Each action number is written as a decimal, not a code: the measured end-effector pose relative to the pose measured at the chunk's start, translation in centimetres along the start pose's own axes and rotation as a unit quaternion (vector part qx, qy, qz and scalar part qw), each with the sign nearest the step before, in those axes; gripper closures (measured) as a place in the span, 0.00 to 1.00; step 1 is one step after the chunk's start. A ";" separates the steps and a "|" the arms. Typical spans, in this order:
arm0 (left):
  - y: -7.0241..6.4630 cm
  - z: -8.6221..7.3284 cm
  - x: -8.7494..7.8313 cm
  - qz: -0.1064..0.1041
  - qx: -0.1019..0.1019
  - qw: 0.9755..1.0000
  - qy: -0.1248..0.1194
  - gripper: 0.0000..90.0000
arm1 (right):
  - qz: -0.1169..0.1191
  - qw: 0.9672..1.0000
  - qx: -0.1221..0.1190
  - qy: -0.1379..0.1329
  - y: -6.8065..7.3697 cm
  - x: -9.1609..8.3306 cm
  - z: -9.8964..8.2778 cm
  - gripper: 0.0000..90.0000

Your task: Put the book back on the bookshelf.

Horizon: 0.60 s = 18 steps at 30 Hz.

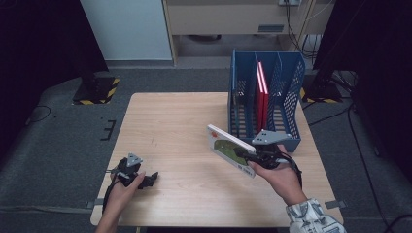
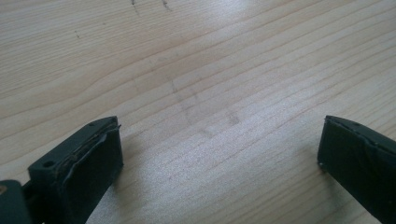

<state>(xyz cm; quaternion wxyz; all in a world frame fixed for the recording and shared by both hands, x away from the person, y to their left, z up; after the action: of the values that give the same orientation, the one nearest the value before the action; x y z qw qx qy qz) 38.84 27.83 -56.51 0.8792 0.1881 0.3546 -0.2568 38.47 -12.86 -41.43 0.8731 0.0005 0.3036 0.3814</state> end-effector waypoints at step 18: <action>0.0 0.0 0.0 0.000 0.000 1.000 0.000 0.00 | -0.035 0.999 0.012 -0.031 -2.2 -4.6 1.4 0.84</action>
<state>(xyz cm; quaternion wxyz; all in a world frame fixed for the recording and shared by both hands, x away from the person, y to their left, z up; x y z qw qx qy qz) 38.86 27.81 -56.51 0.8792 0.1880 0.3543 -0.2571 38.26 -17.11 -38.34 0.8949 0.0119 0.2811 0.3463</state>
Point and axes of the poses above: each handheld gripper's, and its own axes: x roughly forward along the jaws, z roughly out of its top, y roughly to its left, the point moved 4 cm from there along x, roughly forward along the jaws, and after that the axes turned 12 degrees about x, right-handed, at the moved point
